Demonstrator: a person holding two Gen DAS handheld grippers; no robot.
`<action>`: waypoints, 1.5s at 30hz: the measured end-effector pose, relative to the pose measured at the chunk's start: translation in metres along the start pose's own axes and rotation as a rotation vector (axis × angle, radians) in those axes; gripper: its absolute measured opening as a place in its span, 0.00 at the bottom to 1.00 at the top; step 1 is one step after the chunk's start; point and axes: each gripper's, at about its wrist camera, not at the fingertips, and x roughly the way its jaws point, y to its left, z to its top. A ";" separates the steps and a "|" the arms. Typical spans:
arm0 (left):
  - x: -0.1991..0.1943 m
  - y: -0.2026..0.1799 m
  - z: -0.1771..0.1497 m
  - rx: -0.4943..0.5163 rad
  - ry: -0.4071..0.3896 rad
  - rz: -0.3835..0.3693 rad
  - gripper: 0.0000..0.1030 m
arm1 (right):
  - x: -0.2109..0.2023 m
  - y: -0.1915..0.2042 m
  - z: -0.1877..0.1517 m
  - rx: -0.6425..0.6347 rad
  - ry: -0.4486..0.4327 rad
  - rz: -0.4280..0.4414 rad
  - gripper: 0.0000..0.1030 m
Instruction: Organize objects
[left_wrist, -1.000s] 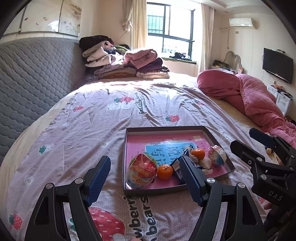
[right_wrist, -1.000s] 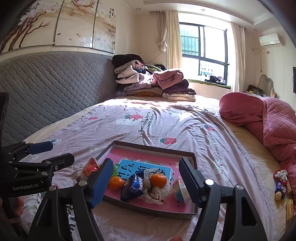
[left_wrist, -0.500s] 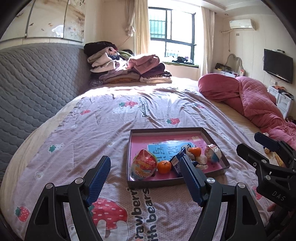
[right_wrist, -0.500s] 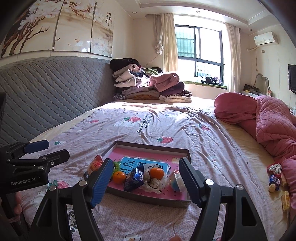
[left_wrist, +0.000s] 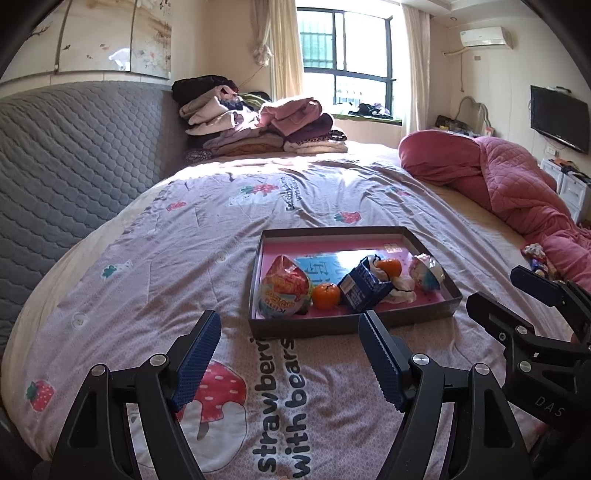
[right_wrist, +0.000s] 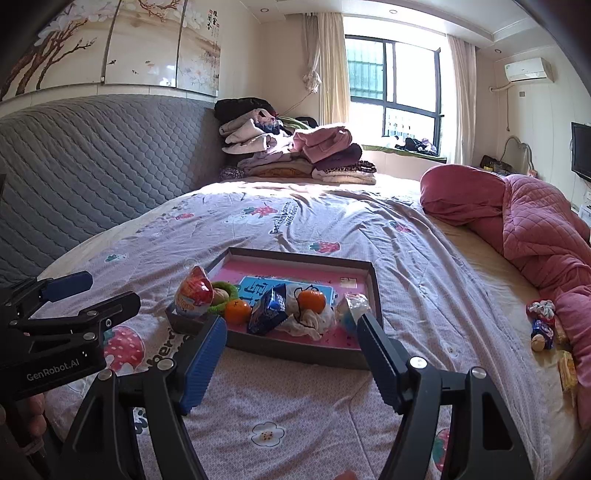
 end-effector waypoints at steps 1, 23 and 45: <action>0.002 -0.002 -0.004 0.002 0.006 -0.001 0.76 | 0.001 0.001 -0.002 0.003 0.005 0.000 0.70; 0.033 -0.012 -0.052 -0.012 0.056 -0.021 0.76 | 0.025 -0.008 -0.040 0.095 0.032 -0.003 0.70; 0.043 -0.011 -0.062 -0.018 0.051 -0.045 0.76 | 0.040 -0.016 -0.059 0.128 0.072 -0.012 0.70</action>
